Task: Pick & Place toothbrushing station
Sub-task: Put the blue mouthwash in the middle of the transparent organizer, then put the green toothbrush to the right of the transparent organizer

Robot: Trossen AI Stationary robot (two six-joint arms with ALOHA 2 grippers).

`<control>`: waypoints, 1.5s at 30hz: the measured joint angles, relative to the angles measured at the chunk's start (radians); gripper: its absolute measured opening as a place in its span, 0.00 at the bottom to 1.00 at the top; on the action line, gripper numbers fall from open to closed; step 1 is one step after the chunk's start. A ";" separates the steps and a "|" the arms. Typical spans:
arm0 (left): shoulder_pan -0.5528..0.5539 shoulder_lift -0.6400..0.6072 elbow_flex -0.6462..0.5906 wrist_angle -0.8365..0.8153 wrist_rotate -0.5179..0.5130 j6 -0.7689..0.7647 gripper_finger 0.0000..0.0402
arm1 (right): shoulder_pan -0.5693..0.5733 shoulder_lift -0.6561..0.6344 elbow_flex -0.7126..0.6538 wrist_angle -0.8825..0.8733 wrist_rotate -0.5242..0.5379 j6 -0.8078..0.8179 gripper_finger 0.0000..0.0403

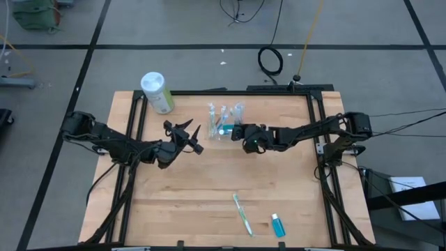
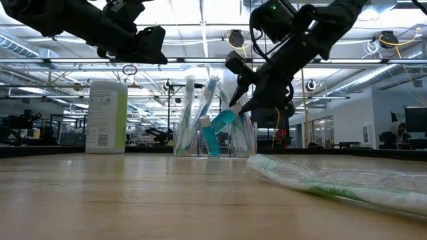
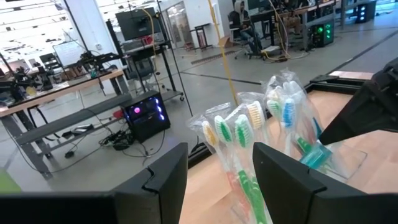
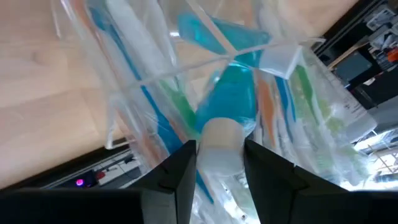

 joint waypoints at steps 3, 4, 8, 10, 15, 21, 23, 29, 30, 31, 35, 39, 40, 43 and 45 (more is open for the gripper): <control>0.000 0.000 0.000 0.000 0.000 0.000 0.46 | -0.007 0.000 -0.010 0.005 -0.001 0.009 0.30; 0.000 0.000 0.000 0.000 0.000 0.000 0.46 | -0.009 0.000 -0.010 0.006 -0.001 0.009 0.30; -0.001 0.000 0.000 0.000 0.001 0.000 0.46 | -0.014 0.001 -0.013 0.090 0.002 0.064 0.32; -0.001 0.000 0.000 0.000 0.001 -0.002 0.46 | -0.013 0.000 -0.012 0.151 0.002 0.094 0.33; -0.001 0.000 0.000 -0.001 0.002 -0.017 0.46 | -0.011 0.001 -0.012 0.199 -0.008 0.163 0.38; -0.001 0.000 0.000 -0.008 0.003 -0.019 0.46 | -0.007 0.001 -0.011 0.197 -0.016 0.331 0.42; -0.001 0.000 0.000 -0.011 0.003 -0.019 0.46 | 0.012 0.001 -0.011 0.202 0.012 0.462 0.42; -0.001 0.000 0.000 -0.014 0.003 -0.019 0.46 | 0.073 -0.001 -0.011 0.142 0.071 0.978 0.39; -0.001 0.000 0.000 -0.014 0.003 -0.020 0.46 | 0.081 -0.007 -0.011 0.110 0.041 1.067 0.38; -0.001 0.000 0.000 -0.014 0.003 -0.024 0.46 | 0.088 -0.011 -0.011 0.083 -0.002 1.143 0.37; -0.001 0.000 0.000 -0.014 0.004 -0.042 0.46 | 0.081 -0.011 -0.010 0.006 -0.168 1.388 0.36; -0.001 0.000 0.000 -0.019 0.047 -0.084 0.46 | 0.046 -0.011 -0.011 0.054 -0.172 1.564 0.36; -0.001 0.000 0.000 -0.019 0.060 -0.093 0.46 | 0.040 -0.011 -0.011 0.071 -0.179 1.624 0.36; -0.001 0.000 0.000 -0.022 0.108 -0.113 0.46 | 0.032 -0.011 -0.010 0.121 -0.196 1.820 0.36; -0.001 0.000 0.000 -0.022 0.149 -0.114 0.46 | 0.030 -0.011 -0.009 0.125 -0.245 1.899 0.36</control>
